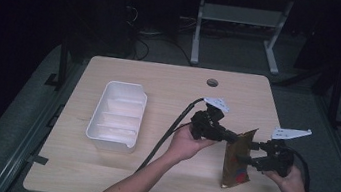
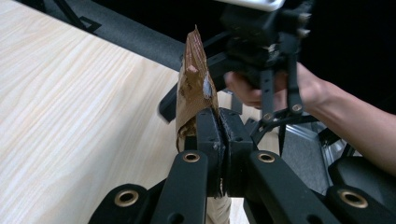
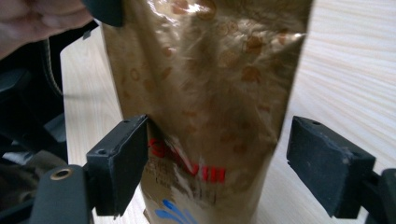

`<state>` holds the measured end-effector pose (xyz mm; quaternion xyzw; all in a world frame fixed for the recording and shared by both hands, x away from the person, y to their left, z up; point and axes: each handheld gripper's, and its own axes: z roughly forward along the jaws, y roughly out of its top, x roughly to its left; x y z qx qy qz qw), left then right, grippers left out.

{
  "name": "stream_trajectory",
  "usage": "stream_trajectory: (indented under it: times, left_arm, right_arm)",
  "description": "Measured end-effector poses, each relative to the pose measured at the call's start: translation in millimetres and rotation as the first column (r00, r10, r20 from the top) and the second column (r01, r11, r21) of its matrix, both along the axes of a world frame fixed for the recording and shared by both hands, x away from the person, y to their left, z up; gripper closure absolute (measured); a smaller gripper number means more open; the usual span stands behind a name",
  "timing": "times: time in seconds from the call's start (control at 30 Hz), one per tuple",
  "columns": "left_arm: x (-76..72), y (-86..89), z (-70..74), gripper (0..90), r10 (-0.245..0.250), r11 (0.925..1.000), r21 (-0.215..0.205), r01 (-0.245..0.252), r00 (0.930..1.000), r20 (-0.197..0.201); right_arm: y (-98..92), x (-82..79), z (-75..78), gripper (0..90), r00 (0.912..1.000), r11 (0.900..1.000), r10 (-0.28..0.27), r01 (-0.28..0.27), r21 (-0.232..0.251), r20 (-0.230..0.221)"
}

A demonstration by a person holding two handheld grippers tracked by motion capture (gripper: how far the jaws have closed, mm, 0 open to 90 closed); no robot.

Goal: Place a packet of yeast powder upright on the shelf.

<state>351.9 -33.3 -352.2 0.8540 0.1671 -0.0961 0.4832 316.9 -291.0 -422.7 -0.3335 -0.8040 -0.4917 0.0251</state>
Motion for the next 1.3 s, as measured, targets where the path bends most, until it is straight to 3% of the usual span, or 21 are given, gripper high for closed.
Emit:
stream_trajectory:
  times: [0.1,0.13,0.2,0.3,0.33,0.37,0.4,0.43,0.47,0.63,0.9,1.0,1.17,1.3]
  left_arm:
    - [-2.1,-1.1,2.7,87.9,-0.007,1.0,0.006,0.007,0.9998,0.017]
    - [-3.1,-1.2,4.4,87.9,-0.011,0.9999,0.0,0.011,0.9998,0.018]
    - [-3.9,-0.2,5.1,87.8,-0.011,0.9999,0.003,0.011,0.9995,0.03]
    - [-4.9,1.3,5.3,87.3,-0.002,0.9999,0.01,0.001,0.999,0.045]
    - [-5.1,4.4,5.2,87.1,0.006,0.9999,0.011,-0.006,0.9986,0.052]
    - [-5.1,4.4,5.2,86.7,0.006,0.9999,0.011,-0.006,0.9986,0.052]
    - [-4.2,8.2,4.5,85.8,0.018,0.9998,0.011,-0.019,0.9985,0.053]
    - [-4.2,8.2,4.5,85.2,0.018,0.9998,0.011,-0.019,0.9985,0.053]
    - [-2.8,12.2,2.7,84.5,0.022,0.9998,0.004,-0.022,0.9988,0.044]
    - [-2.2,20.7,0.4,77.3,0.038,0.9993,0.003,-0.038,0.9983,0.044]
    - [-4.8,37.1,-7.5,63.1,0.066,0.9978,-0.016,-0.065,0.9967,0.047]
    - [-10.5,46.4,-18.0,60.1,0.07,0.9975,-0.002,-0.07,0.9961,0.053]
    - [-20.0,55.9,-27.2,56.8,0.07,0.9968,0.032,-0.073,0.9938,0.086]
    - [-29.4,68.1,-33.8,53.9,0.073,0.9953,0.055,-0.08,0.9909,0.113]
  right_arm:
    - [1.1,1.8,-0.9,21.1,0.9997,0.999,0.023,-0.023,0.023,0.001]
    - [0.4,2.1,-1.0,29.0,0.9987,0.997,0.052,-0.052,0.059,-0.003]
    - [-0.4,0.4,-0.1,38.2,0.9972,0.994,0.075,-0.075,0.082,0.001]
    - [-0.1,-2.7,1.3,45.8,0.9978,0.996,0.063,-0.064,0.067,0.019]
    - [-0.9,-4.4,1.9,54.7,0.9975,0.995,0.07,-0.07,0.065,0.015]
    - [-0.9,-4.4,1.9,54.7,0.9975,0.995,0.07,-0.07,0.065,0.015]
    - [-1.2,-6.4,2.4,62.6,0.9967,0.995,0.08,-0.081,0.066,0.012]
    - [-1.2,-6.4,2.4,62.6,0.9967,0.995,0.08,-0.081,0.066,0.012]
    - [1.1,-10.6,4.3,66.5,0.9957,0.995,0.085,-0.086,0.042,0.036]
    - [6.1,-16.4,7.8,70.8,0.9953,0.996,0.085,-0.085,0.007,0.047]
    - [-2.2,-22.2,12.2,72.8,0.9975,0.999,0.037,-0.037,0.0,0.061]
    - [-12.6,-27.3,16.5,73.2,0.9972,1.0,-0.016,0.017,-0.01,0.074]
    - [-18.9,-27.3,19.5,73.4,0.9954,0.999,-0.051,0.051,0.0,0.082]
    - [-16.7,-25.8,23.6,73.5,0.9941,0.997,-0.067,0.068,-0.019,0.086]
